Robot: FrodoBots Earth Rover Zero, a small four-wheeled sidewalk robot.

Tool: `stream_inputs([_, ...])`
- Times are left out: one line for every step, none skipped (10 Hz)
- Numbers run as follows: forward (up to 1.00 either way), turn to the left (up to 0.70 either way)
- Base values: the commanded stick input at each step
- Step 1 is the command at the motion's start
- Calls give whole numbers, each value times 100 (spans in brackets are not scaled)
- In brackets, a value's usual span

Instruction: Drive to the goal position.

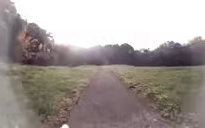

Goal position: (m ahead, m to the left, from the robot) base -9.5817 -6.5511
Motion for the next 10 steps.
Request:
stream_inputs([85, 0])
stream_inputs([85, 0])
stream_inputs([85, 0])
stream_inputs([85, 0])
stream_inputs([85, 0])
stream_inputs([85, 0])
stream_inputs([85, 0])
stream_inputs([85, 0])
stream_inputs([85, 0])
stream_inputs([85, 0])
